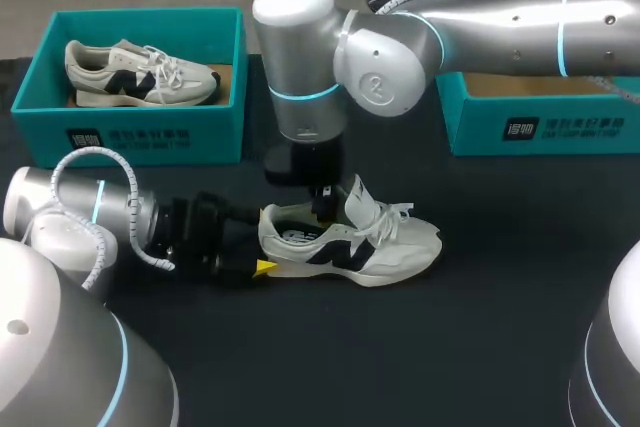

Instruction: Take the shoe out of the shoebox, open the shoe tongue, remove and reinsert the insole, then place the shoe into the shoebox

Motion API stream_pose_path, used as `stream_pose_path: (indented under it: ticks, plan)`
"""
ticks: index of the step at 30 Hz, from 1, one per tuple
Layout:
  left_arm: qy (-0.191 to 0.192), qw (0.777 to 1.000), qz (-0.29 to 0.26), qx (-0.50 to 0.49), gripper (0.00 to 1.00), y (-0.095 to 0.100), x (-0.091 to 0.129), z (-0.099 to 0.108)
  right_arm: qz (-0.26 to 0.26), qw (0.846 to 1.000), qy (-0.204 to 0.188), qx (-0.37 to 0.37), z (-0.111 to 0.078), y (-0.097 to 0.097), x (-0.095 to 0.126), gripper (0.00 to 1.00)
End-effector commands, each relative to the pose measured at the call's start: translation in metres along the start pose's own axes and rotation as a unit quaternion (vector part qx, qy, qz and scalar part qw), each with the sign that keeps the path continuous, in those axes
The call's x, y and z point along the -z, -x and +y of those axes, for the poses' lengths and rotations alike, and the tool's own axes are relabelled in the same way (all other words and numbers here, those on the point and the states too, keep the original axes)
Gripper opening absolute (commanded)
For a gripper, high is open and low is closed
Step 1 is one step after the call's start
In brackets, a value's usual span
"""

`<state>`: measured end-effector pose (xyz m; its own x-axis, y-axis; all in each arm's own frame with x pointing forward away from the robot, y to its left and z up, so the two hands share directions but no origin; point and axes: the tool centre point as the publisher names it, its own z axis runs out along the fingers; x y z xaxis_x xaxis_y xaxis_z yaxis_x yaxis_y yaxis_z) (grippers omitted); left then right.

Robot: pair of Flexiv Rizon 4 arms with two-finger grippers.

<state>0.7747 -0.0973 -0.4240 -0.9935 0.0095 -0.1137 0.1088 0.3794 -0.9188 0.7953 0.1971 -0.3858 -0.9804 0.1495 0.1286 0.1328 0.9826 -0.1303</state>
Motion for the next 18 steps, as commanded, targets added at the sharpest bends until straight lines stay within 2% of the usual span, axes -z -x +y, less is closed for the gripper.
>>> stream_pose_path:
  ticks: [1,3,10,16,18]
  plan:
    - [0.002,1.0,0.0,-0.001,0.0,-0.001,-0.001,0.001,0.003,1.0,0.005,-0.001,0.0,0.002,-0.004,0.44]
    - [0.002,1.0,0.0,-0.001,0.0,-0.001,-0.001,0.001,0.003,1.0,0.006,-0.001,0.001,0.002,-0.004,0.47]
    - [0.002,1.0,0.0,-0.001,0.0,-0.001,-0.001,0.001,0.005,1.0,0.01,-0.001,0.005,-0.001,-0.008,0.51]
    - [0.002,1.0,0.0,-0.001,0.0,-0.001,-0.001,0.001,0.016,1.0,0.02,0.006,0.018,-0.005,-0.026,0.52]
    - [0.002,1.0,0.0,-0.001,0.0,-0.001,-0.001,0.001,0.022,0.999,0.024,0.009,0.023,-0.008,-0.033,0.49]
